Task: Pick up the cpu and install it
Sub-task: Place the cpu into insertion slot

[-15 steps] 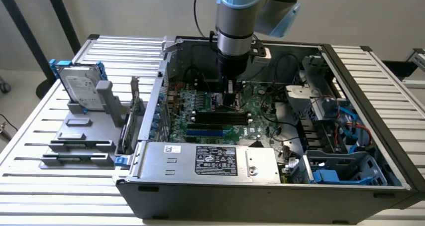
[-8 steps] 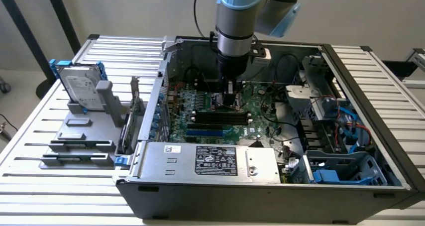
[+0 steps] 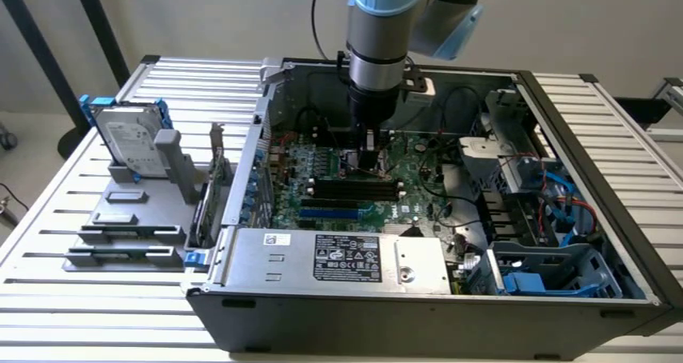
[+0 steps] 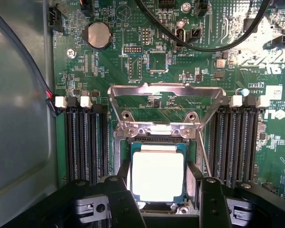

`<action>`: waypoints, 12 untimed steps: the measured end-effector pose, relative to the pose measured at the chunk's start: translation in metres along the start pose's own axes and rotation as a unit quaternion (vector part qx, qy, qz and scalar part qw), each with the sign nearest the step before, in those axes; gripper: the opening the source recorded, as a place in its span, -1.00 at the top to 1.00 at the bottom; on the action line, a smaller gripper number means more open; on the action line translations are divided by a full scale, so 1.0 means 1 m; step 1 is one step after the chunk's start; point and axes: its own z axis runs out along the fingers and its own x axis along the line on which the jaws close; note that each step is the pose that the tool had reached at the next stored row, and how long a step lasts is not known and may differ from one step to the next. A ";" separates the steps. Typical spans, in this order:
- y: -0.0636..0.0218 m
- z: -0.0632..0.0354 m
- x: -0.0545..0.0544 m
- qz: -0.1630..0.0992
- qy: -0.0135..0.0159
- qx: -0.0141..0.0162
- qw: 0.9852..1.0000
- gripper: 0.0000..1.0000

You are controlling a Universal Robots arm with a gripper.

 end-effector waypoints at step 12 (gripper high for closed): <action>0.0000 0.0015 0.001 0.000 -0.002 0.001 1.000 -0.09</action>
